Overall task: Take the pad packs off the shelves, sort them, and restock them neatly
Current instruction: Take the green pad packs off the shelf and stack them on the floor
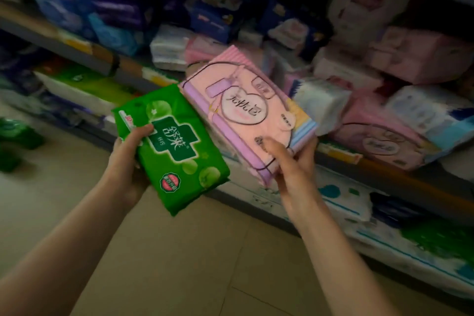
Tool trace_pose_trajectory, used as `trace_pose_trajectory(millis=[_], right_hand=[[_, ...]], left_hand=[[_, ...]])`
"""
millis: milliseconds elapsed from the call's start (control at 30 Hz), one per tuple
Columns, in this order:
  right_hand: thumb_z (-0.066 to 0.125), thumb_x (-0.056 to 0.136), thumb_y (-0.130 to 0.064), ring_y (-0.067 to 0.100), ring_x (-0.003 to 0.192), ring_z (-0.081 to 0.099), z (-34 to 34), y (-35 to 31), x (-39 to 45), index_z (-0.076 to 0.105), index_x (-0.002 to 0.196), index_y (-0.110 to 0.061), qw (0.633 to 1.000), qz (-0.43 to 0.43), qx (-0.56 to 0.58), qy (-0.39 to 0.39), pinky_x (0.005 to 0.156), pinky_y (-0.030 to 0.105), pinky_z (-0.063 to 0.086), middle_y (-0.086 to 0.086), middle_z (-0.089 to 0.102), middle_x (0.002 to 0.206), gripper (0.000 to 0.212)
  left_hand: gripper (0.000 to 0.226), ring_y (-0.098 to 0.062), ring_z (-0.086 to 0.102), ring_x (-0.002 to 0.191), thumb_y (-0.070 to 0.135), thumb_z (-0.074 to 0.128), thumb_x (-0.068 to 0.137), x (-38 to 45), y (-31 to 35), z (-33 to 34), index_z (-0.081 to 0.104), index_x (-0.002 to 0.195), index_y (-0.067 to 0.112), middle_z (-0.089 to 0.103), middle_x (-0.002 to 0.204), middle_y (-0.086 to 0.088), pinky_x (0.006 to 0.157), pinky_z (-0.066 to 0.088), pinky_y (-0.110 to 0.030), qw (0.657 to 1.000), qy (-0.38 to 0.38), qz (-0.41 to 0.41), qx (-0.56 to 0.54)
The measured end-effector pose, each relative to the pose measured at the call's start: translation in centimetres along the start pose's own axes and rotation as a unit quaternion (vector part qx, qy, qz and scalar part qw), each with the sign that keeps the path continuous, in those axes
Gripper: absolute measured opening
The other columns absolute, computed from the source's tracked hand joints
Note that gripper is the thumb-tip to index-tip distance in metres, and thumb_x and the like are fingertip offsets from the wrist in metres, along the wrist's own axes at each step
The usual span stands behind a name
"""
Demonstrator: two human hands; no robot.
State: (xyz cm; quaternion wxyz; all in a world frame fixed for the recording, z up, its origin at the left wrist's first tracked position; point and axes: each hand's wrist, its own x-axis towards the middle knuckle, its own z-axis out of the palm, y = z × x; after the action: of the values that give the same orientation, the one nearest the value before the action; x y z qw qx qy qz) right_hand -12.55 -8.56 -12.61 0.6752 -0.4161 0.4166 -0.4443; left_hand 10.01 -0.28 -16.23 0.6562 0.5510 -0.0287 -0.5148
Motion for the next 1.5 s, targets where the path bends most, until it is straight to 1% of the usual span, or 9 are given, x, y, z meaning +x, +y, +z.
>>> trace_pose_trajectory(millis=[200, 367, 600, 700, 833, 967, 1200, 1400, 1500], right_hand=[[0.073, 0.077, -0.022, 0.014, 0.091, 0.067, 12.2, 6.3, 1.2, 0.044, 0.101, -0.025, 0.983, 0.088, -0.154, -0.051, 0.072, 0.029, 0.055, 0.003, 0.065, 0.106, 0.038], [0.071, 0.079, -0.033, 0.007, 0.083, 0.058, 23.1, 14.2, 1.6, 0.045, 0.101, -0.019, 0.940, 0.149, -0.291, -0.100, 0.061, 0.020, 0.042, -0.001, 0.061, 0.101, 0.037], [0.080, 0.064, -0.045, 0.017, 0.092, 0.054, 33.6, 26.5, 3.4, 0.041, 0.080, -0.026, 0.727, 0.104, -0.637, -0.233, 0.069, 0.029, 0.046, 0.001, 0.054, 0.102, 0.047], [0.079, 0.065, -0.045, 0.024, 0.102, 0.050, 36.0, 30.1, 4.6, 0.040, 0.091, -0.022, 0.665, 0.095, -0.694, -0.261, 0.069, 0.029, 0.040, 0.005, 0.047, 0.111, 0.052], [0.077, 0.070, -0.043, 0.030, 0.111, 0.045, 38.6, 35.0, 7.3, 0.039, 0.107, -0.019, 0.622, 0.106, -0.729, -0.263, 0.068, 0.030, 0.041, 0.012, 0.039, 0.123, 0.059], [0.076, 0.073, -0.039, 0.034, 0.117, 0.038, 40.2, 40.3, 11.0, 0.033, 0.134, -0.018, 0.615, 0.135, -0.742, -0.229, 0.075, 0.034, 0.046, 0.017, 0.029, 0.131, 0.077], [0.074, 0.077, -0.032, 0.033, 0.120, 0.033, 41.1, 50.3, 18.3, 0.036, 0.131, -0.019, 0.596, 0.139, -0.753, -0.242, 0.084, 0.039, 0.050, 0.016, 0.024, 0.133, 0.068], [0.072, 0.079, -0.034, 0.031, 0.115, 0.034, 38.4, 60.5, 23.0, 0.038, 0.124, -0.015, 0.563, 0.097, -0.782, -0.250, 0.083, 0.036, 0.048, 0.014, 0.022, 0.131, 0.060], [0.066, 0.084, -0.038, 0.036, 0.117, 0.034, 36.4, 63.6, 23.9, 0.032, 0.134, -0.012, 0.495, 0.151, -0.819, -0.248, 0.083, 0.038, 0.041, 0.016, 0.026, 0.135, 0.067]], left_hand=[[0.053, -0.024, 0.066, 0.100, 0.034, 0.064, 0.080, 0.9, 4.6, -12.8, 0.050, 0.130, 0.024, 0.066, 0.117, -0.003, 0.064, 0.055, -0.036, 0.990, 0.131, -0.023, -0.039], [0.048, -0.021, 0.062, 0.078, 0.029, 0.068, 0.080, 1.6, 8.7, -25.0, 0.049, 0.123, 0.019, 0.065, 0.097, -0.005, 0.057, 0.047, -0.030, 0.970, 0.240, -0.037, 0.014], [0.061, -0.025, 0.058, 0.079, 0.025, 0.070, 0.080, 3.3, 11.6, -40.0, 0.040, 0.131, 0.013, 0.058, 0.110, -0.009, 0.064, 0.046, -0.036, 0.941, 0.334, -0.052, 0.026], [0.064, -0.027, 0.055, 0.093, 0.027, 0.070, 0.080, 5.4, 11.8, -43.2, 0.038, 0.135, 0.017, 0.057, 0.115, -0.009, 0.075, 0.044, -0.042, 0.943, 0.330, -0.050, 0.012], [0.075, -0.031, 0.056, 0.100, 0.025, 0.074, 0.076, 9.1, 12.0, -46.5, 0.034, 0.138, 0.017, 0.056, 0.123, -0.011, 0.075, 0.044, -0.045, 0.939, 0.336, -0.070, 0.022], [0.079, -0.031, 0.054, 0.102, 0.019, 0.072, 0.077, 14.3, 13.0, -50.0, 0.026, 0.142, 0.016, 0.053, 0.125, -0.014, 0.081, 0.043, -0.048, 0.939, 0.333, -0.075, 0.047], [0.075, -0.034, 0.053, 0.116, 0.021, 0.072, 0.078, 27.4, 11.7, -55.9, 0.028, 0.139, 0.025, 0.052, 0.132, -0.007, 0.090, 0.042, -0.063, 0.941, 0.328, -0.061, 0.050], [0.069, -0.026, 0.058, 0.108, 0.021, 0.069, 0.079, 37.1, 7.2, -59.9, 0.032, 0.138, 0.025, 0.058, 0.124, -0.003, 0.076, 0.050, -0.046, 0.959, 0.257, -0.079, 0.092], [0.063, -0.022, 0.060, 0.101, 0.022, 0.067, 0.082, 39.5, 5.2, -61.3, 0.036, 0.136, 0.023, 0.061, 0.117, -0.002, 0.069, 0.051, -0.040, 0.961, 0.233, -0.093, 0.114]])
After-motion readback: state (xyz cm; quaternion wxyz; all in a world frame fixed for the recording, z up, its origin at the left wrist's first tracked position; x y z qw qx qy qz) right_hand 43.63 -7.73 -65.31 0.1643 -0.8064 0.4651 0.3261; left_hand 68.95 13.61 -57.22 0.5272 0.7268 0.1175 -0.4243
